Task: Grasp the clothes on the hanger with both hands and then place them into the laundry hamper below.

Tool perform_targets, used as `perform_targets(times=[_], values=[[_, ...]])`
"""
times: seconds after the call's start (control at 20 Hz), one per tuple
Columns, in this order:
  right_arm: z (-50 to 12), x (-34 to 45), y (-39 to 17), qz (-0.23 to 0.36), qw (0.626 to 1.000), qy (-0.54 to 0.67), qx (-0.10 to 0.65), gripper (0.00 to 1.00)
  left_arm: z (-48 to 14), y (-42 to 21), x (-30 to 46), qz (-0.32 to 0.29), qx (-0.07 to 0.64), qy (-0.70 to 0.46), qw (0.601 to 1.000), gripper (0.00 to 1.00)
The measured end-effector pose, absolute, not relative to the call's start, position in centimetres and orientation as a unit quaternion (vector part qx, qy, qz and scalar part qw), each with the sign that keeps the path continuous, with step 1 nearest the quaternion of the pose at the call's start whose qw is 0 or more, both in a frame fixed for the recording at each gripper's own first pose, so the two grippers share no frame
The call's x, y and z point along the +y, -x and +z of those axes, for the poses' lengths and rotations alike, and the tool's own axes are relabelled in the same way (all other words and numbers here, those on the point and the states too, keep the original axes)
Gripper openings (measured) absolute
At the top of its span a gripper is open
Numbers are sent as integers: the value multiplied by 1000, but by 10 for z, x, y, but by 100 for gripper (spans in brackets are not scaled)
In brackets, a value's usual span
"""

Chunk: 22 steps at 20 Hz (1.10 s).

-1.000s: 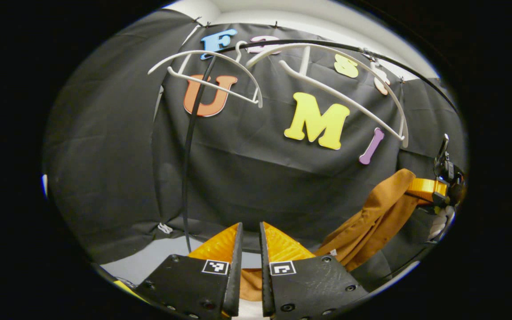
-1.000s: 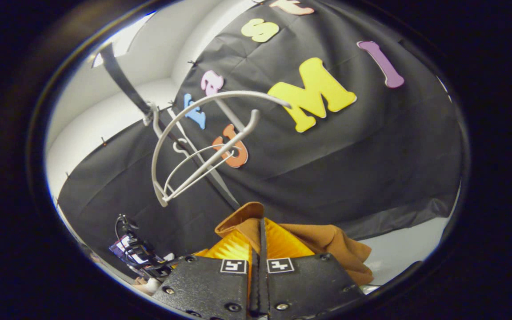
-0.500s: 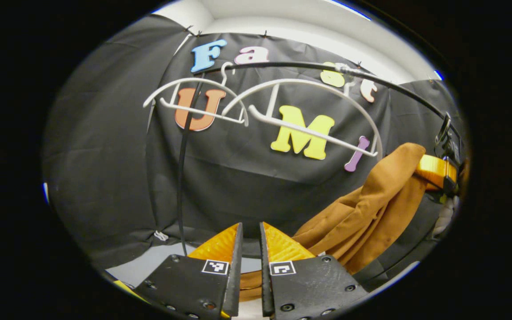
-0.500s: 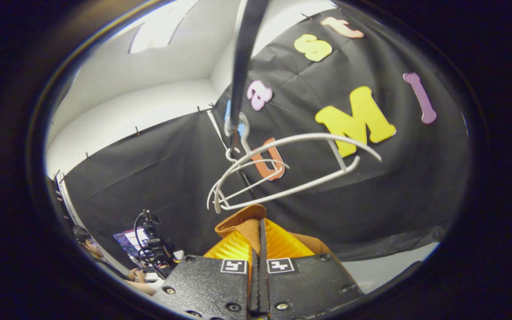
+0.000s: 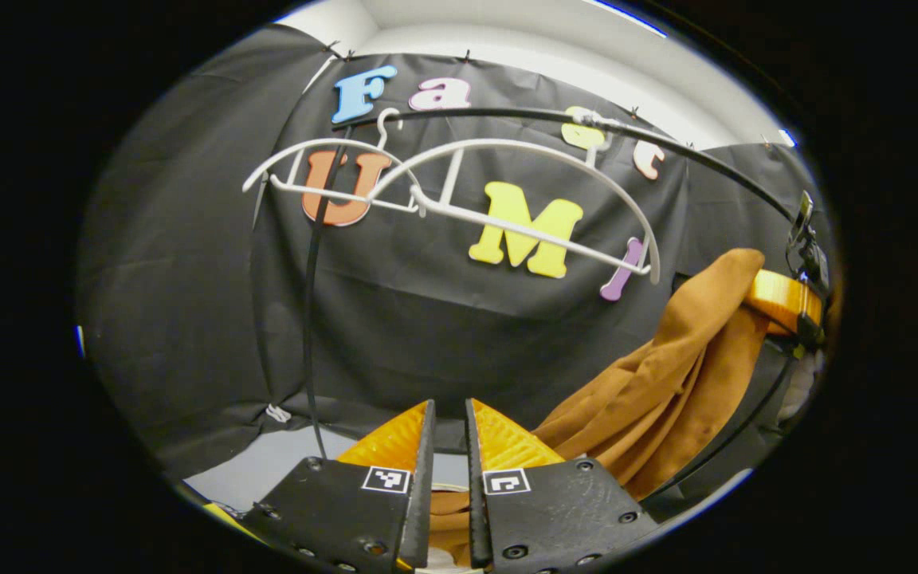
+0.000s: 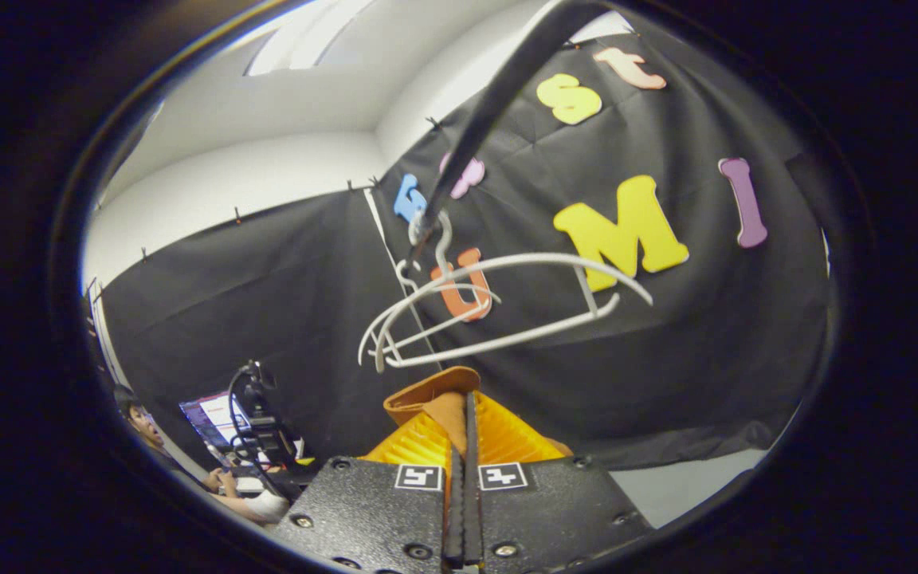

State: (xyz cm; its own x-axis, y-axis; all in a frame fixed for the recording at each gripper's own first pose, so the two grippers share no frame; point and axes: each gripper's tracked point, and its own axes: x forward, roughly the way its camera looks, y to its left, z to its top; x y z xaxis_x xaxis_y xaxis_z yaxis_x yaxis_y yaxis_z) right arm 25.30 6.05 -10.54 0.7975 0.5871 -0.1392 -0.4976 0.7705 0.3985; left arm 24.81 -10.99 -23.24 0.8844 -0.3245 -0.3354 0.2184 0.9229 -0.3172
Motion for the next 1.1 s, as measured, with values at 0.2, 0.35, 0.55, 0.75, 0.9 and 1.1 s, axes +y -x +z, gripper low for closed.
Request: perform_targets(times=[0.2,0.35,0.55,0.75,0.9,1.1], values=[[-229,62,-258,241,926,-141,254,4,-308,-223,-121,-131,273,128,945,19],[-319,61,-264,210,909,-117,341,4,-366,-205,-127,-115,333,131,927,19],[-413,57,-256,165,873,-80,452,4,-445,-171,-138,-90,423,129,893,20],[-463,51,-234,135,833,-44,535,4,-492,-150,-143,-72,492,112,860,39],[-449,55,-240,131,830,-28,541,5,-491,-151,-139,-66,495,98,861,79],[-447,39,-253,116,850,-2,513,66,-491,-153,-128,-54,489,79,867,96]])
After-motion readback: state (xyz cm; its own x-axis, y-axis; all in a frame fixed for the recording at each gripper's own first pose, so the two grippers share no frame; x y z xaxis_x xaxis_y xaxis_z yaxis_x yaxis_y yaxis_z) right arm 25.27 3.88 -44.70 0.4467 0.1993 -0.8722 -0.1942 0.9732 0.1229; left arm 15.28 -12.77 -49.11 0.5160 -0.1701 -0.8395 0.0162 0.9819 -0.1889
